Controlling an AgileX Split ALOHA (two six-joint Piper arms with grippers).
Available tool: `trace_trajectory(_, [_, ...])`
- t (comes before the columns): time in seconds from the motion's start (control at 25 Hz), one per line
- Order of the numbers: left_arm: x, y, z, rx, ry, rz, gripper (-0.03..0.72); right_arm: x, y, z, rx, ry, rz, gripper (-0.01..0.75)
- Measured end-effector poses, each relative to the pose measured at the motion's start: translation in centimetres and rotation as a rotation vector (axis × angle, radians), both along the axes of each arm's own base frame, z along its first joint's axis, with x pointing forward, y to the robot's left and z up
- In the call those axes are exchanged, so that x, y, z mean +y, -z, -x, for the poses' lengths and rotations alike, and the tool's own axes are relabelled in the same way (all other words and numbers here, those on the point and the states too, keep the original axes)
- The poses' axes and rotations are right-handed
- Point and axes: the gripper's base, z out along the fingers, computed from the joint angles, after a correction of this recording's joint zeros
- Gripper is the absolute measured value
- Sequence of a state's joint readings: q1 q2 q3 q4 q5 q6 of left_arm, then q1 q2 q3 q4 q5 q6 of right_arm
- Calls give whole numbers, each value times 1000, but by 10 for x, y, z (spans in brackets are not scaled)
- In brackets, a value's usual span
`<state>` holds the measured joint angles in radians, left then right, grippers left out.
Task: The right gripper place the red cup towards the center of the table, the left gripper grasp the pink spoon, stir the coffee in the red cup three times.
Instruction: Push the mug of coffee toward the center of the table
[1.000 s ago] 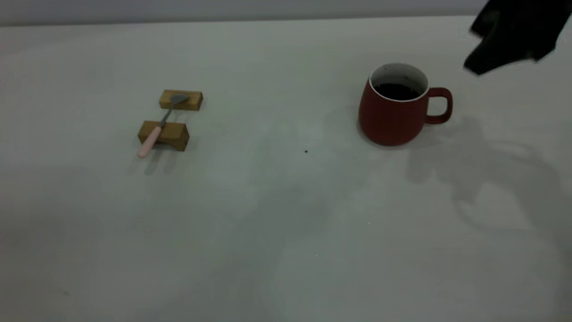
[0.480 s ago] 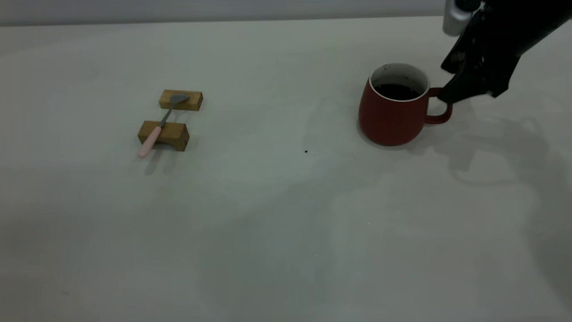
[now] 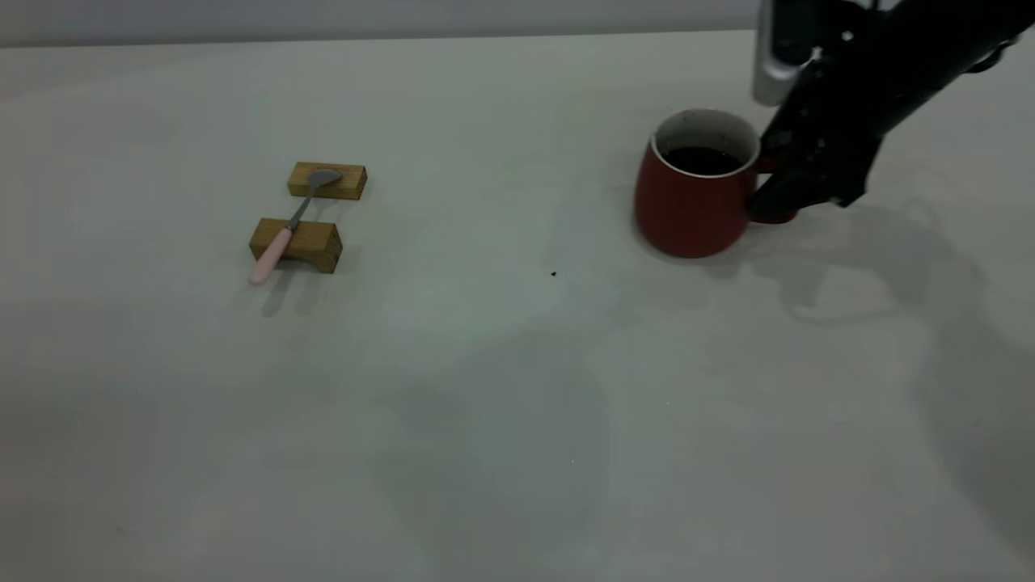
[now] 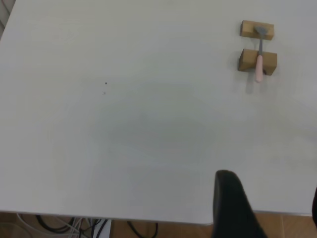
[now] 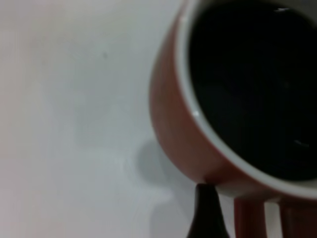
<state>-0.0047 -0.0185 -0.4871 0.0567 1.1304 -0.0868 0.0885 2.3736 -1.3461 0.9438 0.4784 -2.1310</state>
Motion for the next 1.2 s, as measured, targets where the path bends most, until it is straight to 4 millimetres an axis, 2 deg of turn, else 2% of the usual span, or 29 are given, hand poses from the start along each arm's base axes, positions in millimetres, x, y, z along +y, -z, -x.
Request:
trace_trajectory(0.24, [0, 0, 0, 0, 0, 0, 461, 35, 2, 0, -21, -72, 4, 585])
trace_trajectory(0.44, [0, 0, 0, 0, -1, 1, 461, 73, -5, 1, -56, -144, -11, 571])
trace_trajectory(0.64, [0, 0, 0, 0, -1, 1, 461, 106, -6, -4, -75, -135, -75, 553])
trace_trajectory(0.76, [0, 0, 0, 0, -1, 1, 461, 112, -5, -6, -77, -122, -93, 552])
trace_trajectory(0.96, [0, 0, 0, 0, -1, 1, 461, 107, -13, -7, -52, -83, -112, 551])
trace_trajectory(1.04, [0, 0, 0, 0, -1, 1, 461, 102, -26, -6, -24, -45, -137, 551])
trace_trajectory(1.2, [0, 0, 0, 0, -1, 1, 461, 96, -71, 2, 110, 79, -254, 551])
